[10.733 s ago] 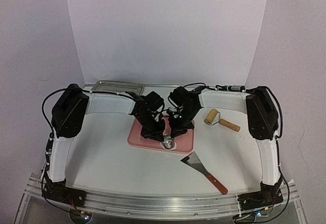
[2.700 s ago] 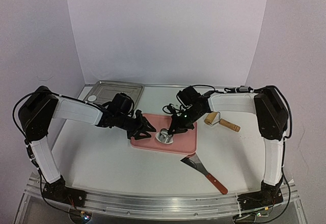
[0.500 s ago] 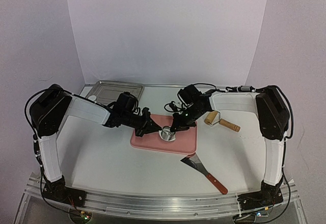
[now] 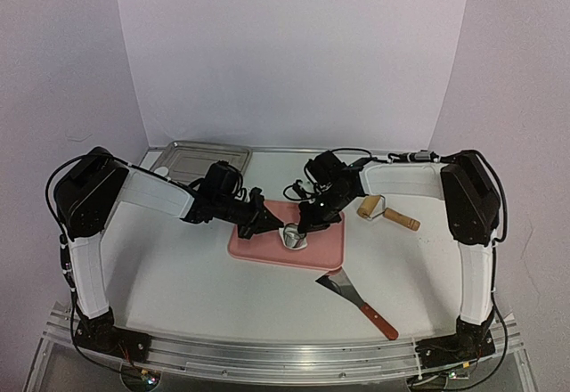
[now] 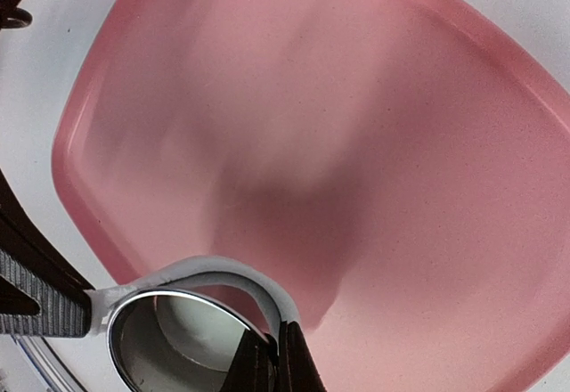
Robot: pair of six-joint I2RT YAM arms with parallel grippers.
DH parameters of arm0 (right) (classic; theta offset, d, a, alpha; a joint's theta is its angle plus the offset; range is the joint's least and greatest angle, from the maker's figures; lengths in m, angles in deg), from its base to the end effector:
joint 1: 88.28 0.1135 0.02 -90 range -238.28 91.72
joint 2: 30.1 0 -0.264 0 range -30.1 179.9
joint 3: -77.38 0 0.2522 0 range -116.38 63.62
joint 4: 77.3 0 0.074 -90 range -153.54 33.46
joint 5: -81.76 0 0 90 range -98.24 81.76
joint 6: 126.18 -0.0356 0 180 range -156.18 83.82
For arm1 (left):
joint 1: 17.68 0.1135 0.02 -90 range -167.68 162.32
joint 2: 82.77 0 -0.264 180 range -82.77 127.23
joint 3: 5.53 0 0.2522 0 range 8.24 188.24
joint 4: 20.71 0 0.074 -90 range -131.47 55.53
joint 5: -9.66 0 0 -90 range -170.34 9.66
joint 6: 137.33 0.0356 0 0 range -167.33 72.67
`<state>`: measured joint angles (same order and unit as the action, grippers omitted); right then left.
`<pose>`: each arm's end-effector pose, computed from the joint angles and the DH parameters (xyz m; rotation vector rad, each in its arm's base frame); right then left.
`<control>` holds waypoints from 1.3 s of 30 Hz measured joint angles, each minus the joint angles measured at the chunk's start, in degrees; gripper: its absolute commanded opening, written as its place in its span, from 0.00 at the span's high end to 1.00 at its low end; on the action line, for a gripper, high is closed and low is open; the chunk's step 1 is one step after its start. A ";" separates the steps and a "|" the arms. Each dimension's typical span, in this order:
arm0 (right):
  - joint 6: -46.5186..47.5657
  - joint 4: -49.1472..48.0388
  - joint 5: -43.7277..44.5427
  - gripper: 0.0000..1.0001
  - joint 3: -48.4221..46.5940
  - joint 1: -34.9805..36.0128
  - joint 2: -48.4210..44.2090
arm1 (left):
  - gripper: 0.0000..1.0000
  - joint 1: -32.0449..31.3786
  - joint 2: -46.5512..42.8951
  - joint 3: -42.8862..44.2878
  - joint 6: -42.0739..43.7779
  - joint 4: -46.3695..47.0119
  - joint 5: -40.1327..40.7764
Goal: Roll out the dumpling wrappers from the dough
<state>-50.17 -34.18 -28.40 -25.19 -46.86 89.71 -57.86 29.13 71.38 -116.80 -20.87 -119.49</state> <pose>0.3258 0.3038 0.1745 -0.7758 2.6345 0.7692 0.2973 -0.2805 0.1553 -0.1944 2.6529 -1.6454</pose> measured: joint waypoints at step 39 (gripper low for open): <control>3.71 -0.25 -2.27 1.00 0.00 1.39 1.44 | 1.00 4.63 8.04 9.79 0.76 1.93 -2.75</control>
<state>-46.46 -34.42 -30.67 -25.19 -45.47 91.14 -53.24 37.17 81.17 -116.04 -18.94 -122.24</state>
